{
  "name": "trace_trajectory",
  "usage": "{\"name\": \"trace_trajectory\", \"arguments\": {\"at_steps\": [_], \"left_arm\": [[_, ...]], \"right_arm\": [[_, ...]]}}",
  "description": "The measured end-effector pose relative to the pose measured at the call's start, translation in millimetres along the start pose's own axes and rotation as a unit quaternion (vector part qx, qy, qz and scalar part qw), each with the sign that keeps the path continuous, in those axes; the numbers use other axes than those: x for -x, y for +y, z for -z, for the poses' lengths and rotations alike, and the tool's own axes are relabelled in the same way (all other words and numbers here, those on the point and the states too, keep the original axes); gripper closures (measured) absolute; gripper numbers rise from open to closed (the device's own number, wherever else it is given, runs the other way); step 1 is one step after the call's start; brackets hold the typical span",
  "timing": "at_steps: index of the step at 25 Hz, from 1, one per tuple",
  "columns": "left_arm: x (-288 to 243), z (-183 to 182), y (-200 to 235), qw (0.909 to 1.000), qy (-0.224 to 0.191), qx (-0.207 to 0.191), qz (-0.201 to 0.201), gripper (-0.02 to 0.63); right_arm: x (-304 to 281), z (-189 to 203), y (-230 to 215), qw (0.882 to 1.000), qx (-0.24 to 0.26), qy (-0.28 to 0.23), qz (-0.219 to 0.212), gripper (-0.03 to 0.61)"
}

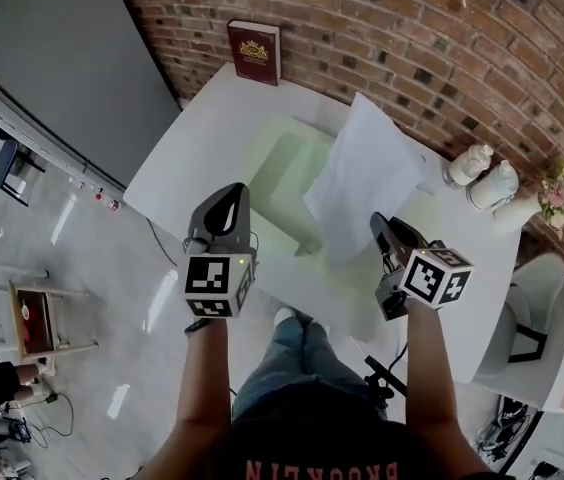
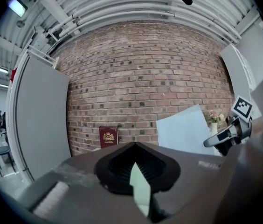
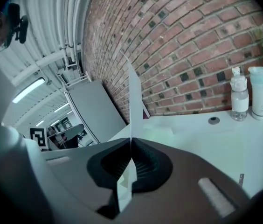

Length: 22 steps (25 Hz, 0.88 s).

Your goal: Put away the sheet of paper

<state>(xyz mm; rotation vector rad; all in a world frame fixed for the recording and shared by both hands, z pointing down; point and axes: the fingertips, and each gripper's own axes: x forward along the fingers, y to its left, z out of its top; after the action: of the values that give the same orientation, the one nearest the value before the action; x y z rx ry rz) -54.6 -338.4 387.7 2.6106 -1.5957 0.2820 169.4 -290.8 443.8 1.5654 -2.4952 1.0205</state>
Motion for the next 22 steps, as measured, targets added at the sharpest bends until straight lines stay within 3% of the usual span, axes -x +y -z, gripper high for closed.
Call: {"name": "trace_trajectory", "arguments": {"at_steps": [5,11,16,22], "left_arm": [[-2.5,24.0,-7.2,0.9997,0.023,0.005,-0.002,0.62],[-3.6,45.4,-4.2,0.9988,0.047,0.008,-0.008,0.621],[-4.7,48.1,4.5,0.9988,0.046,0.008,-0.016,0.62],[-9.5,41.3,9.8,0.999,0.043,0.007,-0.014,0.62]], "right_arm": [[-8.7,39.8,-20.7,0.997,-0.058,0.043,-0.015,0.578],[-25.9,84.8,-46.1,0.982,-0.148,0.116,-0.017,0.578],[-32.4,106.3,-66.4,0.969,-0.178,0.169,0.021,0.578],[-40.3,115.9,-80.1,0.959,-0.175,0.218,0.052,0.577]]}}
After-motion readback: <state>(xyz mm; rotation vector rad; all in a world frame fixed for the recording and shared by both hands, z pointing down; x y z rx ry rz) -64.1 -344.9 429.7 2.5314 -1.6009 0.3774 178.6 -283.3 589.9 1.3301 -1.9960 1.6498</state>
